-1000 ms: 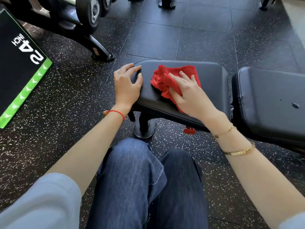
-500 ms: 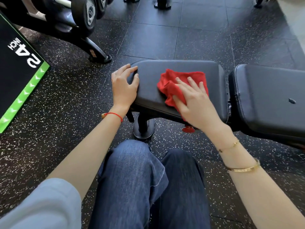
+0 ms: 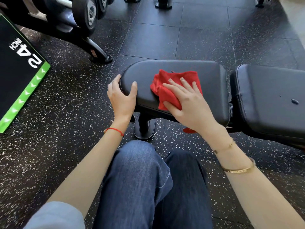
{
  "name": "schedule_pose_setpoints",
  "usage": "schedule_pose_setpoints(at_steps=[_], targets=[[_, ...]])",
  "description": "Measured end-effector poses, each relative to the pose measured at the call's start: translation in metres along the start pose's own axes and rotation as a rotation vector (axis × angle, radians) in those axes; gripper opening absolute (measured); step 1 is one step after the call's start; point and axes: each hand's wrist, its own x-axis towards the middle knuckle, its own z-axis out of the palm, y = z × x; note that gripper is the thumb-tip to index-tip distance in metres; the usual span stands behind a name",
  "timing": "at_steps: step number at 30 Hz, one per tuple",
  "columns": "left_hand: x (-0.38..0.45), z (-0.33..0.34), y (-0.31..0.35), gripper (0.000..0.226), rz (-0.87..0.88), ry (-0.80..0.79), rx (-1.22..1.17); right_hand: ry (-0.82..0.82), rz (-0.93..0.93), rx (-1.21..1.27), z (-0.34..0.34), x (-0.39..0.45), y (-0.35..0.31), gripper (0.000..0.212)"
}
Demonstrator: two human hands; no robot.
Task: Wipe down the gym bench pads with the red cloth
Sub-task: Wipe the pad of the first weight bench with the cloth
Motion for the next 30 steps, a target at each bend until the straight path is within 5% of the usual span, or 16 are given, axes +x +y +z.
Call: schedule_pose_setpoints(at_steps=[7,14,23,30], targets=[[-0.001,0.002,-0.003,0.059,-0.096,-0.008,-0.067,-0.023,0.149,-0.018,0.0,0.063,0.01,0.052],[0.0,0.003,-0.005,0.057,-0.089,0.026,-0.098,-0.051,-0.066,0.019,0.018,0.049,-0.024,0.049],[0.002,0.002,-0.009,0.06,0.061,0.015,0.071,-0.022,0.126,-0.023,0.008,0.098,0.007,0.051],[0.005,-0.002,-0.004,0.045,0.247,-0.024,0.168,-0.035,-0.025,-0.015,0.014,0.065,-0.015,0.048]])
